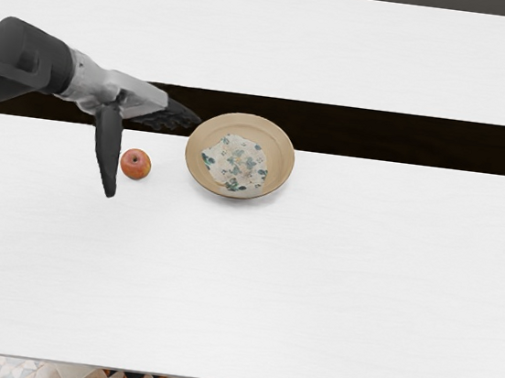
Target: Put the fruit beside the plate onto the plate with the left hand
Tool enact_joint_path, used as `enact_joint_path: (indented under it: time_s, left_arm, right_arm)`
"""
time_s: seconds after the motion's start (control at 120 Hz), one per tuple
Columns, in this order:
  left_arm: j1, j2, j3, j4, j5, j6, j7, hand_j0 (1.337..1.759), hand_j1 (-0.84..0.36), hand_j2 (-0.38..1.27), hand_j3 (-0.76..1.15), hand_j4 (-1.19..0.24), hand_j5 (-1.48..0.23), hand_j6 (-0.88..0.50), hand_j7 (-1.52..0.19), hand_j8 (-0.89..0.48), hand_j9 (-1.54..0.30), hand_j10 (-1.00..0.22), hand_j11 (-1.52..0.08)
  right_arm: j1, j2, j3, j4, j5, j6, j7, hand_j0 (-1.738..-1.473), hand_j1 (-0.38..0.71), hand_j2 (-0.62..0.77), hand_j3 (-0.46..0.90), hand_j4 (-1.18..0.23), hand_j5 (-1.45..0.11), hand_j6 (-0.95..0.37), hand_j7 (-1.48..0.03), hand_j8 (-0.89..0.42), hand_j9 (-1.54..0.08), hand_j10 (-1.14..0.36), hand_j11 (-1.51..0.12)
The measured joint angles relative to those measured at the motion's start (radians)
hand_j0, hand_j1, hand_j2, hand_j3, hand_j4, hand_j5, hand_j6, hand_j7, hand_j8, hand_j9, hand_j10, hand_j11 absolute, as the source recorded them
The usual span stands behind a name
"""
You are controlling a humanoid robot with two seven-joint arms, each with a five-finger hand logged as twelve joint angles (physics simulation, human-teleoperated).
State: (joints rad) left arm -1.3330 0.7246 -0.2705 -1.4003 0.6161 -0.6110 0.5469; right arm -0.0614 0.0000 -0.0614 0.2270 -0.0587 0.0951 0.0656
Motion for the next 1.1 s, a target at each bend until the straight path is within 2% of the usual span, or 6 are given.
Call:
enact_joint_path:
  time_s: [0.233,0.325,0.558,0.783,0.958,1.1]
  left_arm:
    - [0.032,-0.07,0.0,-0.001,0.192,0.012,0.057,1.658,0.35,0.0,0.0,0.0,0.0,0.0,0.0,0.0,0.0,0.0,0.0]
    - [0.084,-0.07,0.009,-0.029,0.325,0.118,0.061,1.658,0.35,0.0,0.0,0.0,0.0,0.0,0.0,0.0,0.0,0.0,0.0]
    - [0.09,-0.073,0.144,-0.115,0.543,0.405,0.064,1.658,0.35,0.0,0.0,0.0,0.0,-0.01,0.0,-0.01,0.0,0.0,0.0]
    - [0.143,-0.073,0.206,-0.126,0.594,0.483,0.064,1.658,0.23,0.02,0.0,-0.1,-0.13,-0.11,-0.13,-0.11,-0.13,-0.1,-0.13]
    - [0.129,-0.074,0.21,-0.121,0.595,0.511,0.064,1.658,0.12,0.04,0.0,-0.19,-0.25,-0.2,-0.25,-0.2,-0.25,-0.19,-0.25]
    - [0.126,-0.163,0.21,-0.047,0.556,0.5,0.064,1.658,0.09,0.05,0.0,-0.22,-0.28,-0.22,-0.28,-0.22,-0.28,-0.22,-0.28]
  right_arm:
    - [0.0,0.0,0.0,-0.001,0.0,0.0,0.0,-1.658,-0.33,0.0,0.0,-0.01,-0.02,-0.01,-0.02,-0.01,-0.02,-0.01,-0.02]
    - [0.0,0.0,0.0,-0.002,0.0,0.0,0.0,-1.658,-0.33,0.0,0.0,-0.01,-0.02,-0.01,-0.02,-0.01,-0.02,-0.01,-0.02]
    - [0.0,0.0,0.0,-0.004,0.0,0.0,0.0,-1.658,-0.33,0.0,0.0,-0.01,-0.02,-0.01,-0.02,-0.01,-0.02,-0.01,-0.02]
    - [0.001,0.0,0.0,-0.005,-0.001,0.0,0.0,-1.658,-0.33,0.0,0.0,-0.01,-0.02,-0.01,-0.02,-0.01,-0.02,-0.01,-0.02]
    - [0.002,0.0,0.0,-0.005,-0.001,0.0,0.0,-1.658,-0.33,0.0,0.0,-0.01,-0.02,-0.01,-0.02,-0.01,-0.02,-0.01,-0.02]
    - [0.002,0.0,0.0,-0.005,-0.001,0.0,0.0,-1.658,-0.33,0.0,0.0,-0.01,-0.02,-0.01,-0.02,-0.01,-0.02,-0.01,-0.02]
